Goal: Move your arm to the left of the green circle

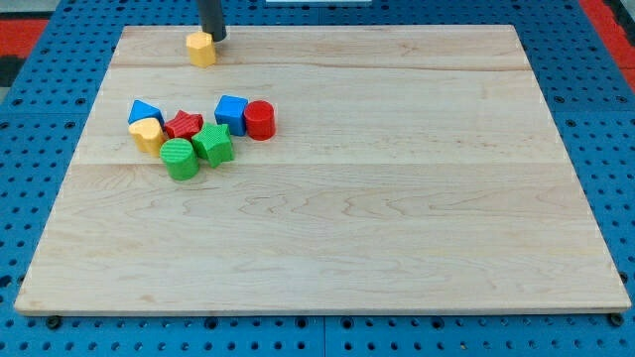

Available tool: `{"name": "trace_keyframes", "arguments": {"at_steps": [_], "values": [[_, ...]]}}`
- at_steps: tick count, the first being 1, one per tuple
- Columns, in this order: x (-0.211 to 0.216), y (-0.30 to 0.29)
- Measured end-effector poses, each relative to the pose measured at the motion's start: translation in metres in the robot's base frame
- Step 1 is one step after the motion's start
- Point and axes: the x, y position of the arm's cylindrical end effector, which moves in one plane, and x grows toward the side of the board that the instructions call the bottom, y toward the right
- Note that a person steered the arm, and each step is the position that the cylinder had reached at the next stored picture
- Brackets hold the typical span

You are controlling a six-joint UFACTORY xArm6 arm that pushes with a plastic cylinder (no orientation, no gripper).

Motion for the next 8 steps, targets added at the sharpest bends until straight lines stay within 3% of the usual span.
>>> {"name": "trace_keyframes", "arguments": {"at_steps": [1, 2, 4, 6, 7, 8], "values": [[0.000, -0.020], [-0.003, 0.025], [-0.005, 0.059], [0.022, 0.133], [0.076, 0.092], [0.084, 0.020]]}}
